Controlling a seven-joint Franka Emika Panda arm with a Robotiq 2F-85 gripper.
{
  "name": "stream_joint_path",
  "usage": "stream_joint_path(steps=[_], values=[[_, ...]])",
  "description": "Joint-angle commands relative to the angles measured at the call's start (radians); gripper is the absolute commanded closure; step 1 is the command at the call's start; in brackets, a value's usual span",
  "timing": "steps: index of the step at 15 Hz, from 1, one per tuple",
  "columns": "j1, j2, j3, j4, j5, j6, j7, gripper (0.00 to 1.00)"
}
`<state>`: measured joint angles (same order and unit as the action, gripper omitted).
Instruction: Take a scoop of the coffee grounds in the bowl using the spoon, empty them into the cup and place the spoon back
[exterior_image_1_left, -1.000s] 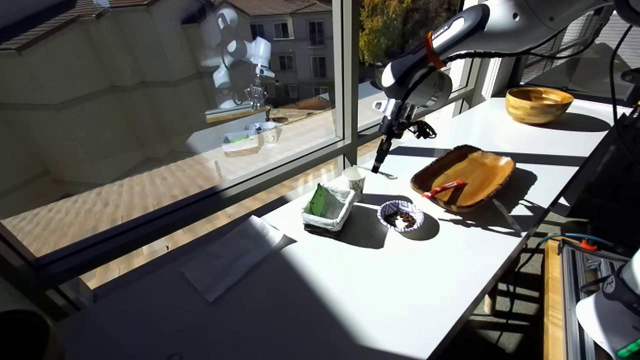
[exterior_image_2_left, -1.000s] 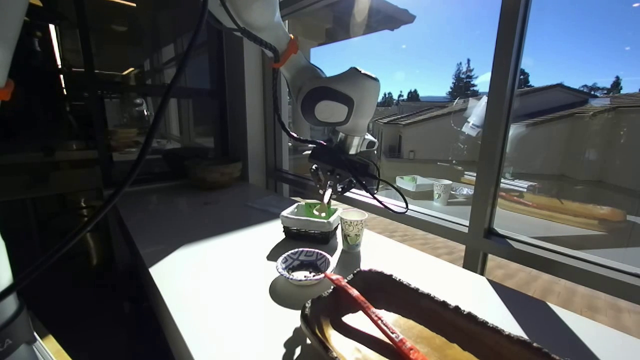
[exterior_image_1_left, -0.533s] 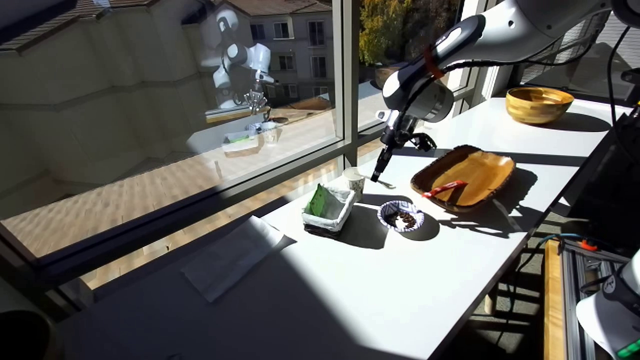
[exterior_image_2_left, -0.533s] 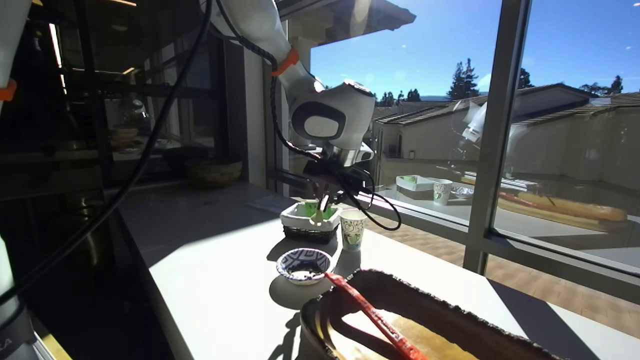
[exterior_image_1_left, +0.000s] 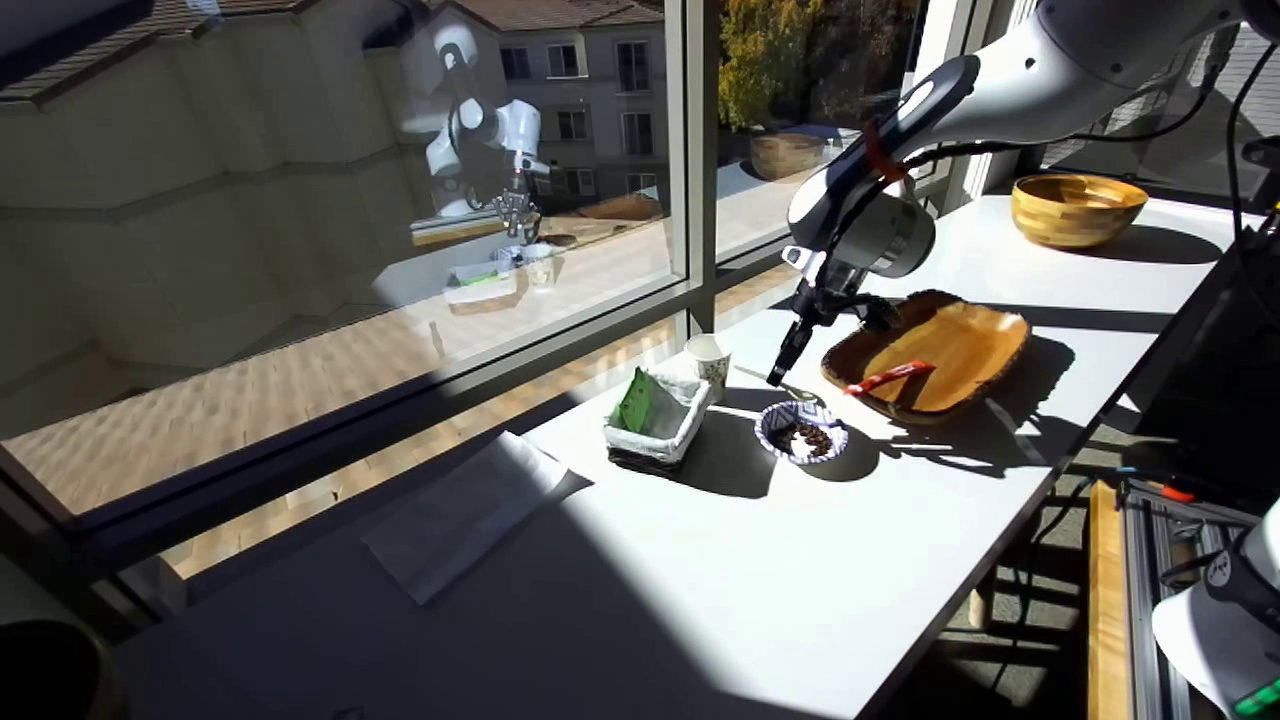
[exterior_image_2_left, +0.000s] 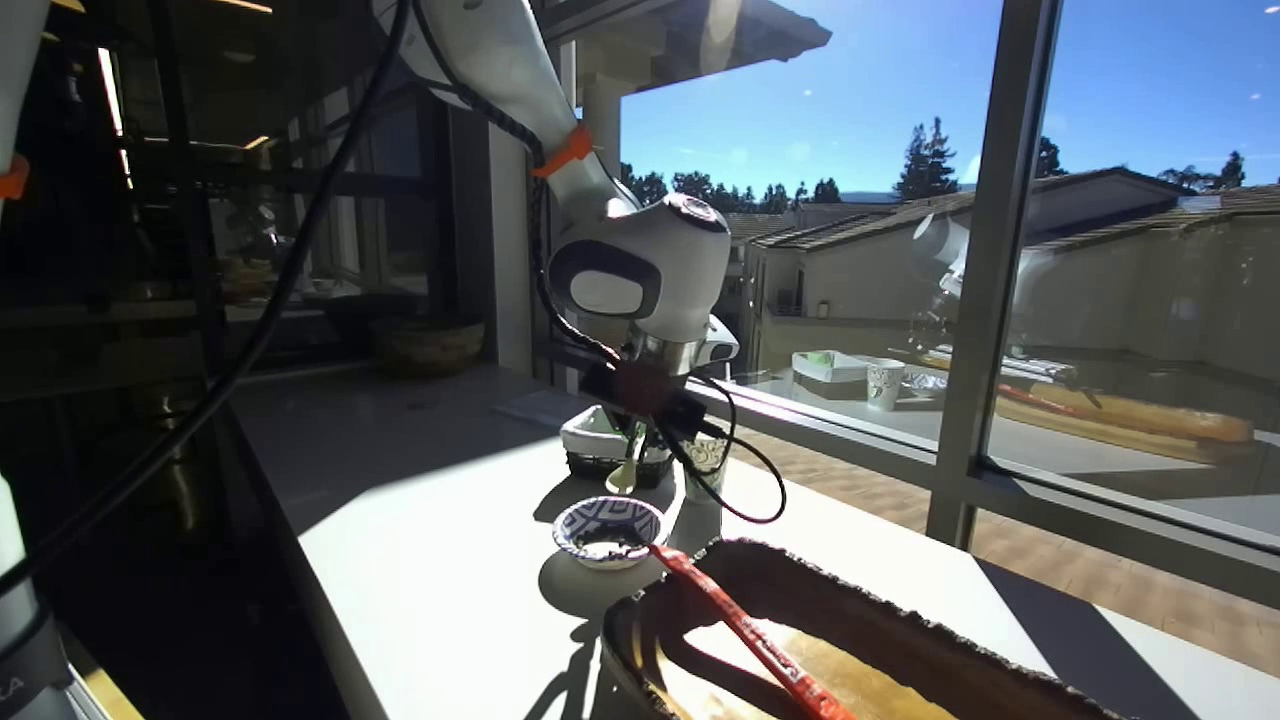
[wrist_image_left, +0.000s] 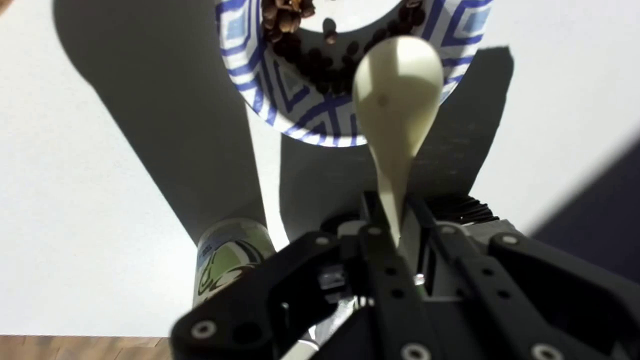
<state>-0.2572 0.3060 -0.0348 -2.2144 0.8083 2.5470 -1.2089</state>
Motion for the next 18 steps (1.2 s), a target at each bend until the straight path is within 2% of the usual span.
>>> stream_joint_path(steps=[1,9,18], values=[[-0.010,-0.024,0.016,-0.070,0.082,0.083,-0.069,0.97],[-0.012,-0.001,0.033,-0.119,0.280,0.148,-0.204,0.97],[-0.006,0.059,0.029,-0.116,0.331,0.190,-0.242,0.97]])
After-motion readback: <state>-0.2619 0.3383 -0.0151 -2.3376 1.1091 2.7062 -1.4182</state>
